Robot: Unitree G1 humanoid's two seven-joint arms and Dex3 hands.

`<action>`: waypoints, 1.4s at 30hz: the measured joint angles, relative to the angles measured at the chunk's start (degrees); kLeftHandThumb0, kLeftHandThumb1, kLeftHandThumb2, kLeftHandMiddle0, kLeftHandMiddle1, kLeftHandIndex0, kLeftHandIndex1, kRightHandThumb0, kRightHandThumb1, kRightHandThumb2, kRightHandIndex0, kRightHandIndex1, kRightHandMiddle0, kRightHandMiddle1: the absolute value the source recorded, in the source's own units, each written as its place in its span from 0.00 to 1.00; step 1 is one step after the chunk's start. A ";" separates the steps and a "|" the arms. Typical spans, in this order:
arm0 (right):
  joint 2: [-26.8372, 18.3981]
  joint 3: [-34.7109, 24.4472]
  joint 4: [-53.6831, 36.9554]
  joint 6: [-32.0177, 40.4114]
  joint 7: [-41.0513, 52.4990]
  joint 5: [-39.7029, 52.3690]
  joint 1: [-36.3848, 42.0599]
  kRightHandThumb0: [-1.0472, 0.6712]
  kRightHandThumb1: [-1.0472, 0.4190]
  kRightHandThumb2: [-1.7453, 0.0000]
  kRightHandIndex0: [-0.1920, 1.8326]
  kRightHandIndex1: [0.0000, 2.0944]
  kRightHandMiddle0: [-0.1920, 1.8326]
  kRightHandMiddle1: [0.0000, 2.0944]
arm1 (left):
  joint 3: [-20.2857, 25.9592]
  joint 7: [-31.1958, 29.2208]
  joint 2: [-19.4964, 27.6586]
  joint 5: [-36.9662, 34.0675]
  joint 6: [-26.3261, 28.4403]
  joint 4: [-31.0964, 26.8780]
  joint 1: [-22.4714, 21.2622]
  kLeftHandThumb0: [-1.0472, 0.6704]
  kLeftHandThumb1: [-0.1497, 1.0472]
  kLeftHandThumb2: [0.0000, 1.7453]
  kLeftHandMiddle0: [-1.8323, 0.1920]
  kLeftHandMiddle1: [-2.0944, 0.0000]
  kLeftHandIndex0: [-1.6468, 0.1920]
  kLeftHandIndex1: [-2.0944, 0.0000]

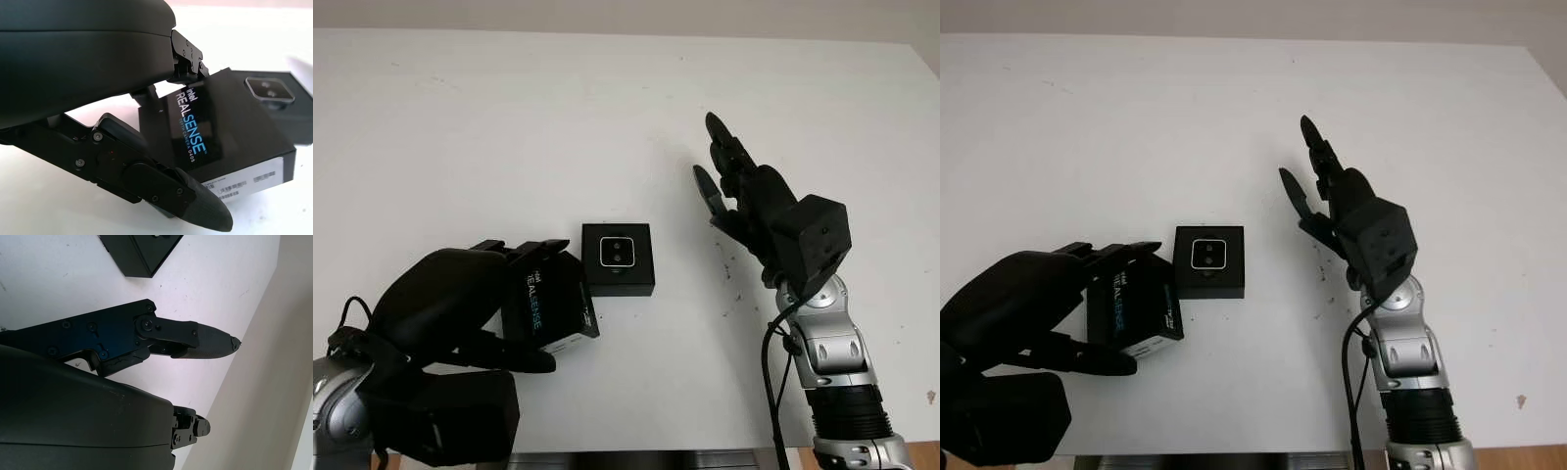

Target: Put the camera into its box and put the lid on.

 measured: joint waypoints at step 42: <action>-0.26 0.15 -1.21 0.44 0.19 -0.36 0.73 0.22 0.00 0.71 0.09 0.03 0.11 0.03 | -4.95 -5.58 5.55 -21.69 -10.11 27.81 -38.49 0.39 1.00 0.20 0.68 0.00 0.83 0.00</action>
